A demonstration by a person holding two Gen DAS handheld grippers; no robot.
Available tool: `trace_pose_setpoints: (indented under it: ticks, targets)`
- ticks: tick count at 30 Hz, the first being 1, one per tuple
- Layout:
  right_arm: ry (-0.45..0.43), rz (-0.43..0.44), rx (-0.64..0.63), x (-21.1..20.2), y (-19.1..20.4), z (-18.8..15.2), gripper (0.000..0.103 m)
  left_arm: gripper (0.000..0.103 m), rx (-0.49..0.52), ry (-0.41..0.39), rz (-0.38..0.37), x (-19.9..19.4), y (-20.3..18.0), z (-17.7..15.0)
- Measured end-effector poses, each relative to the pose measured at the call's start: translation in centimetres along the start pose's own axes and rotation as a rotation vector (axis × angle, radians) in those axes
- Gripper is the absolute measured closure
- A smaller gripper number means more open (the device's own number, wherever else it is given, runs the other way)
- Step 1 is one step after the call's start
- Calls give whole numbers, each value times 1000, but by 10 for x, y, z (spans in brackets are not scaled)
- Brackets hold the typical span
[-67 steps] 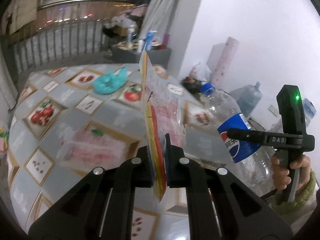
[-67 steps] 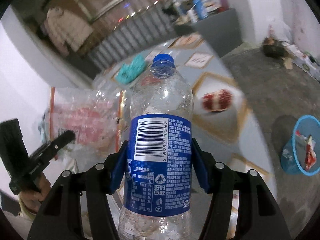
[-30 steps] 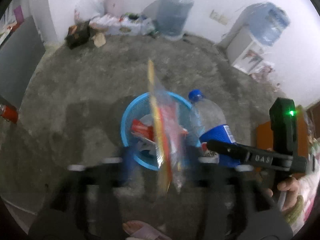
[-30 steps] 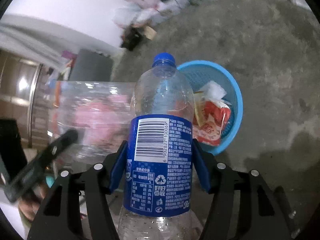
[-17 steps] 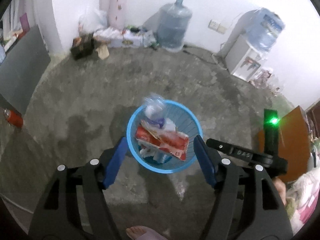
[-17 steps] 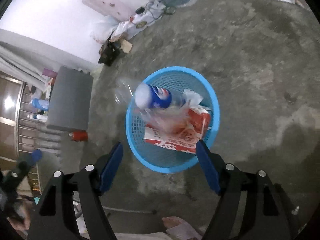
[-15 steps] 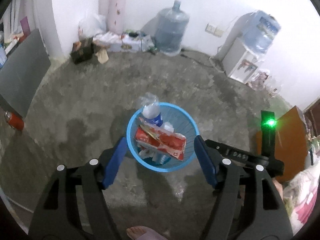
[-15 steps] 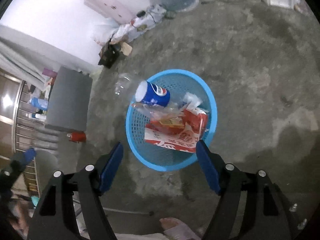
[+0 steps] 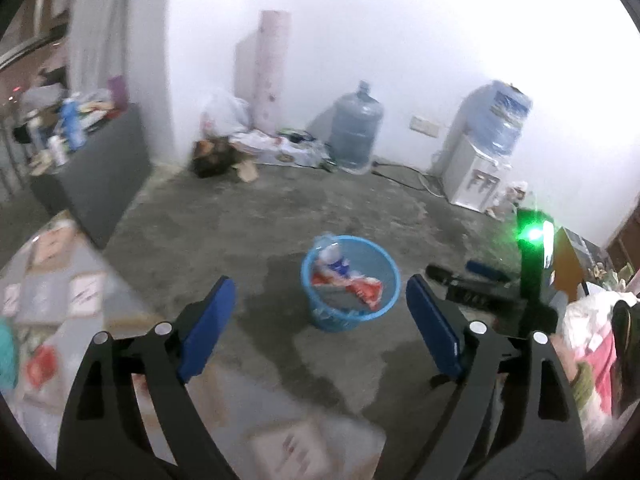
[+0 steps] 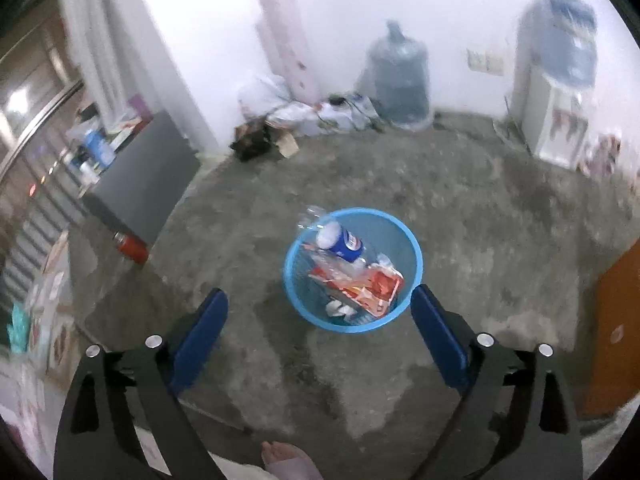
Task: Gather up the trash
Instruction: 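Move both tools back over the table toward the remaining trash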
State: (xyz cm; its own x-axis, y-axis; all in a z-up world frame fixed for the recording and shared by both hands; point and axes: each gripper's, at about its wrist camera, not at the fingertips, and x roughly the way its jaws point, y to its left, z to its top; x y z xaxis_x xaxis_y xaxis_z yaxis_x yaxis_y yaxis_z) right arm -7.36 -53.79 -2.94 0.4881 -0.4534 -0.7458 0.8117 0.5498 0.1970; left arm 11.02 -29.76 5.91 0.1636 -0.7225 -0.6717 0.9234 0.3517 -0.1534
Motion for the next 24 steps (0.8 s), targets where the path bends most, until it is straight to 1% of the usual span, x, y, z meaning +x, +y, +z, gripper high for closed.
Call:
trace_pose_setpoints:
  ticks: [1,3,4,5,6,7,9,10,11,13,14,15,17,18,19,22,24]
  targets:
    - [-8,-11,-19,-9,11,-1,12,20,-18,3,18,-22,9,-13]
    - [-28,-29,-79,-31,36,-6,11,20,-42,1,58,-50,20,-31]
    - [-43,-36,-110,-39,47,-8,10,20,-61,-8,95,-73,29,-45]
    - [-69,-44,-152,-52,59,-11,7,19,-73,-15,116,-87,34,-55]
    - [-105,-50,-202,-65,73,-15,7,19,-89,-21,138,-102,40,-65]
    - [-137,-59,-249,-79,87,-19,7,18,-117,-28,173,-123,48,-80]
    - [-164,-70,-326,-98,110,-26,7,15,-156,-36,231,-149,62,-98]
    - [-176,-71,-357,-106,119,-30,7,12,-186,-42,283,-167,70,-112]
    - [-194,-63,-380,-117,130,-35,7,12,-202,-45,312,-178,75,-120]
    - [-234,-8,-405,-139,147,-45,7,11,-247,-53,384,-202,87,-140]
    - [-245,42,-424,-149,155,-51,7,10,-267,-57,406,-211,93,-147]
    - [-255,116,-451,-159,163,-58,7,9,-291,-62,423,-220,98,-154]
    - [-267,246,-487,-172,173,-68,7,9,-361,-86,426,-240,112,-170]
    - [-262,301,-511,-176,181,-74,7,9,-392,-100,421,-247,115,-176]
    - [-253,337,-546,-179,190,-80,7,9,-426,-118,417,-254,120,-182]
    - [-252,378,-632,-181,208,-95,7,9,-498,-155,463,-275,131,-203]
    - [-236,400,-679,-177,219,-105,7,9,-537,-169,495,-283,134,-215]
